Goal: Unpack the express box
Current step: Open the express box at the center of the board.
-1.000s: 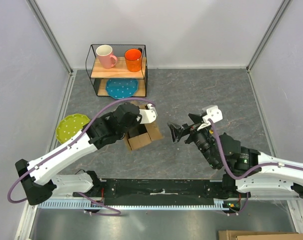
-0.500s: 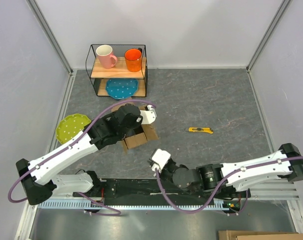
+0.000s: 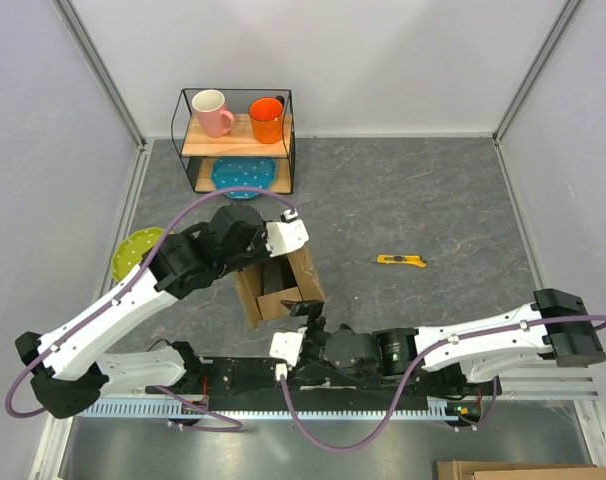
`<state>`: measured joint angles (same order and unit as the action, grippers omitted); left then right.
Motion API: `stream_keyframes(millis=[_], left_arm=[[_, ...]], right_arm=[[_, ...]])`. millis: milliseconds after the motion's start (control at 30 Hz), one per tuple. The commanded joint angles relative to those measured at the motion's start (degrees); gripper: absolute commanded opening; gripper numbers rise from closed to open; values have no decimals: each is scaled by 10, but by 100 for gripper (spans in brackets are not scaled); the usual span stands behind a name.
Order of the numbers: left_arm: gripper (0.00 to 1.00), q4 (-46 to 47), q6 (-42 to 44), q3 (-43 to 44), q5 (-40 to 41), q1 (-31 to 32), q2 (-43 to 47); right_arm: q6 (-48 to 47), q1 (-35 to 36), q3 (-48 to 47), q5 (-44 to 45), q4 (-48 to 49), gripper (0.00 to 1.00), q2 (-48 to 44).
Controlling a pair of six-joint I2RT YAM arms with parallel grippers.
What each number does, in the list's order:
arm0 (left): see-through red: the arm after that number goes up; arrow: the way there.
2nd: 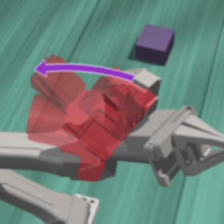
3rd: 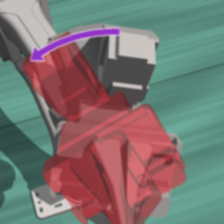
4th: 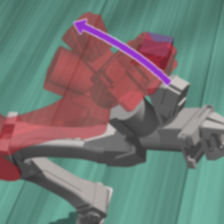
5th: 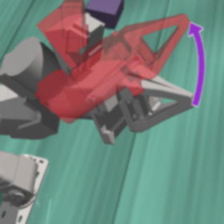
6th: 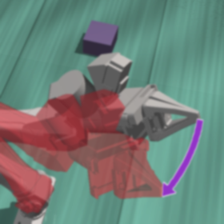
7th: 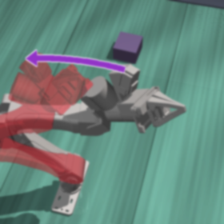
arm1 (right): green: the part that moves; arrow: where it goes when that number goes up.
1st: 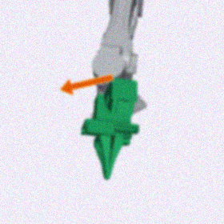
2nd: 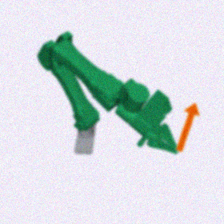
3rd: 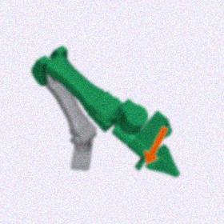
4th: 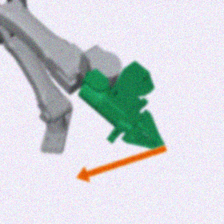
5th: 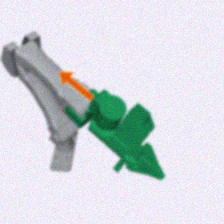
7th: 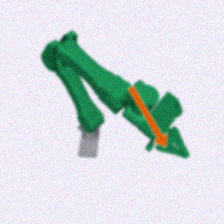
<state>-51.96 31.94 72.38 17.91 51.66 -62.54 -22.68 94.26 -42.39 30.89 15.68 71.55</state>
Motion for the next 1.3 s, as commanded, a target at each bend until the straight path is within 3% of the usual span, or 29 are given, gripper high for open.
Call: stream_keyframes(millis=[0, 333, 500, 733, 1000, 1267], left_arm=[[2, -45, -31, -24, -86, -2, 7], [2, -91, -11, -19, -143, 7, 15], [2, -99, -7, -17, -151, 7, 22], [2, -97, -7, -9, -147, 7, 22], [2, -80, -4, -27, -123, -2, 25], [2, -62, -3, -30, -97, -15, 16]], right_arm=[[-67, -23, -56, -116, -60, 98, -17], [-76, -122, -153, -270, -238, 98, 30], [-74, -155, -173, -290, -275, 98, 57], [-49, -161, -248, -308, -398, 97, 119], [-5, -159, -242, -355, -406, 83, 74], [39, -129, -211, -337, -392, 81, 27]])
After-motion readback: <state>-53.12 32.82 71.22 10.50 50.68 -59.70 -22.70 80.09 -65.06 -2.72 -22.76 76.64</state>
